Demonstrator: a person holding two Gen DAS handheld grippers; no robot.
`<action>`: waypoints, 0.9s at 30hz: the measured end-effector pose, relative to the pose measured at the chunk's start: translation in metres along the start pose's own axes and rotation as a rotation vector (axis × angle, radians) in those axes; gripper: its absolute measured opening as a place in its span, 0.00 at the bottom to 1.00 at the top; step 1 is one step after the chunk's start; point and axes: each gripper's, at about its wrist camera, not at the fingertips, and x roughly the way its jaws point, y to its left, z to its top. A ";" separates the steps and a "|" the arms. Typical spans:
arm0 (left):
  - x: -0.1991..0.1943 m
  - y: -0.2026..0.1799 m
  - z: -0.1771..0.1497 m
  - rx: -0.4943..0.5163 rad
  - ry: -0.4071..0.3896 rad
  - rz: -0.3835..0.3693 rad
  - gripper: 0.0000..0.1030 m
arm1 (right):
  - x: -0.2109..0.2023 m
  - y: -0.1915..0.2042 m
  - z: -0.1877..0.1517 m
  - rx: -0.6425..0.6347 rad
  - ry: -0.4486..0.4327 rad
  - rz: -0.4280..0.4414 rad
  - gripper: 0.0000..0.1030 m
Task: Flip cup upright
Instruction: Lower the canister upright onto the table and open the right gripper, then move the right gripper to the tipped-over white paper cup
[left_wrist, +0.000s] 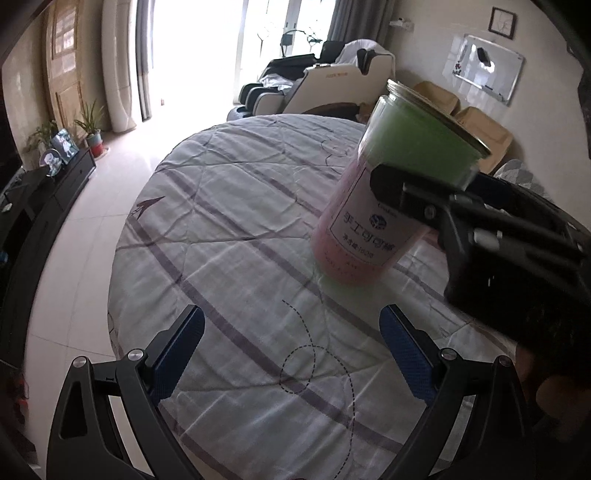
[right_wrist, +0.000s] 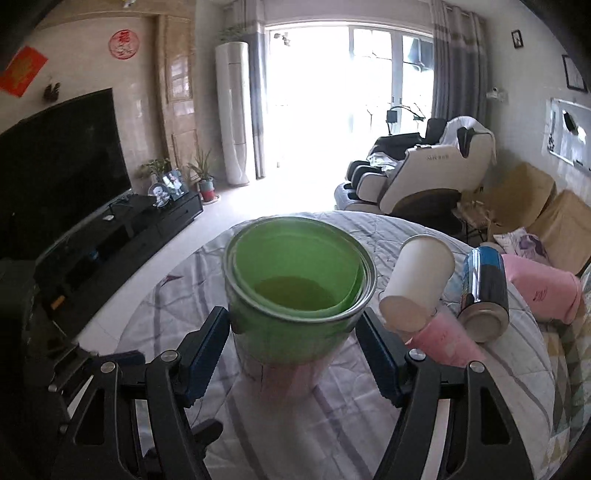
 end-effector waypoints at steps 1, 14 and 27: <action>-0.001 0.000 -0.001 -0.001 -0.008 0.010 0.94 | 0.001 0.000 0.000 -0.001 0.000 0.002 0.70; -0.055 -0.031 -0.009 0.029 -0.129 0.087 0.94 | -0.061 -0.014 -0.007 0.031 -0.086 0.016 0.78; -0.111 -0.085 -0.021 0.023 -0.312 0.126 0.98 | -0.138 -0.054 -0.034 0.094 -0.188 -0.160 0.79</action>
